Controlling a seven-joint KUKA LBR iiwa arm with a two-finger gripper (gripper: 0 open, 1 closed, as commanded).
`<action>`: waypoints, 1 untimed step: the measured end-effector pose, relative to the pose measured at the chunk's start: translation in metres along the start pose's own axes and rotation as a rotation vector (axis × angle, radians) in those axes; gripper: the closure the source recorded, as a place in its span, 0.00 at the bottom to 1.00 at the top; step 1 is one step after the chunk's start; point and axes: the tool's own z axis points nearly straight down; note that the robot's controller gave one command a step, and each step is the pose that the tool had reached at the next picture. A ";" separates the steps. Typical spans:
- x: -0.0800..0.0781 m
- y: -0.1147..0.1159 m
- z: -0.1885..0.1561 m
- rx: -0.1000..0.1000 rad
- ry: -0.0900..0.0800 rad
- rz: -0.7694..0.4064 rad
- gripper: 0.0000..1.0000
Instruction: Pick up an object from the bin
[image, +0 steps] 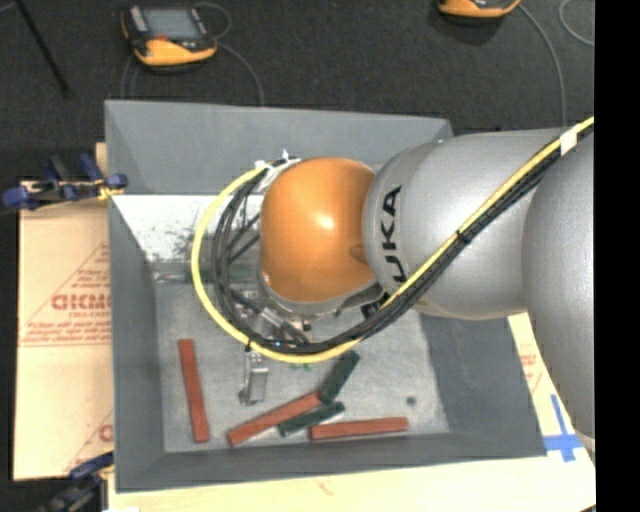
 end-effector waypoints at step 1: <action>-0.002 -0.001 -0.004 -0.002 -0.008 0.004 0.00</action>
Offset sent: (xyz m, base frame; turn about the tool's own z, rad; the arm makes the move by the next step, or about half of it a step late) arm -0.0241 -0.0268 -0.1016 -0.4297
